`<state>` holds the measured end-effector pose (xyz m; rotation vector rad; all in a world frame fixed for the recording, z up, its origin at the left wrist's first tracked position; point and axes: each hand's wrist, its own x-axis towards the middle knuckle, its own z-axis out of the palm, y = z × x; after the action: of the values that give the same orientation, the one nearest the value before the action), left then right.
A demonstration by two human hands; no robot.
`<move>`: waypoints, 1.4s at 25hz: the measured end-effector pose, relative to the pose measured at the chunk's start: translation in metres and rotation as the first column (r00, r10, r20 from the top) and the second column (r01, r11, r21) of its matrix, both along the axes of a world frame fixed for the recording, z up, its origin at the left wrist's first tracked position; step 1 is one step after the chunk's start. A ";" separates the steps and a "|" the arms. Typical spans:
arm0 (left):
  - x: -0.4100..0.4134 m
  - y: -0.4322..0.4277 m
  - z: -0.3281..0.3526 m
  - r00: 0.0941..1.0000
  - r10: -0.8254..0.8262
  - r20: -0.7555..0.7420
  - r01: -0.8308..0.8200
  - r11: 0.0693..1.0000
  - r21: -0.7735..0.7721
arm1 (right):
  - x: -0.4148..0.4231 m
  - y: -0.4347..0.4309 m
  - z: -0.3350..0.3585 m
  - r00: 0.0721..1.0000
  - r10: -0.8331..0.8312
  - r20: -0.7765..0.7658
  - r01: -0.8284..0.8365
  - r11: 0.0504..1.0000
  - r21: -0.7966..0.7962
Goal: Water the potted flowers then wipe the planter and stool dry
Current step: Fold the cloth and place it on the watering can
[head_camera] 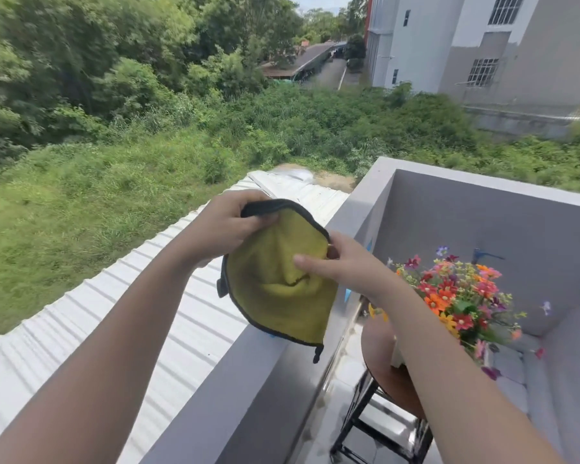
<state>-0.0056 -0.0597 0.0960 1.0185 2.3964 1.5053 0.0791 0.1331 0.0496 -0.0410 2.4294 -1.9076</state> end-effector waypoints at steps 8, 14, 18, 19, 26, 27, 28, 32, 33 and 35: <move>-0.055 -0.020 0.024 0.989 0.140 0.042 -0.129 0.973 -0.189 | -0.027 -0.022 -0.022 0.947 -0.056 0.316 0.150 0.948 -0.281; -0.036 -0.007 -0.022 0.901 0.045 -0.431 -0.111 0.985 -0.129 | -0.064 -0.029 0.037 0.945 -0.017 0.327 0.245 0.701 -0.670; -0.020 0.002 -0.057 0.807 -0.105 -0.582 -0.003 0.983 -0.182 | -0.076 -0.023 0.044 0.953 -0.115 0.281 0.219 0.900 -0.376; -0.021 0.000 -0.062 0.797 -0.158 -0.584 0.016 0.970 -0.241 | -0.080 -0.021 0.043 0.955 -0.147 0.257 0.222 0.930 -0.294; -0.069 0.000 -0.037 0.990 0.126 -0.058 -0.112 0.974 0.195 | -0.085 -0.007 0.084 0.999 0.028 0.042 -0.032 0.994 0.101; -0.080 -0.001 -0.033 0.999 0.027 0.038 -0.032 0.991 0.130 | -0.086 -0.007 0.089 0.999 0.043 0.029 -0.046 0.994 0.097; -0.087 -0.004 -0.030 0.988 -0.072 0.136 0.058 0.993 0.100 | -0.087 -0.005 0.092 0.999 0.036 0.015 -0.037 0.996 0.076; -0.105 -0.027 -0.026 0.882 -0.233 0.410 0.200 0.972 0.122 | -0.088 0.010 0.053 0.991 -0.131 -0.004 0.131 0.991 0.011; -0.113 -0.031 -0.027 0.874 -0.195 0.444 0.184 0.981 0.069 | -0.088 0.009 0.032 0.983 -0.183 -0.007 0.183 0.982 0.048; -0.129 -0.034 -0.033 0.893 -0.067 0.445 0.125 0.987 -0.103 | -0.086 0.002 -0.013 0.960 -0.278 -0.017 0.277 0.945 0.177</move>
<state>-0.1346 -0.0936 0.0632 0.6674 2.0586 1.3506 -0.0066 0.1353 0.0362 0.3340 2.7119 -1.7678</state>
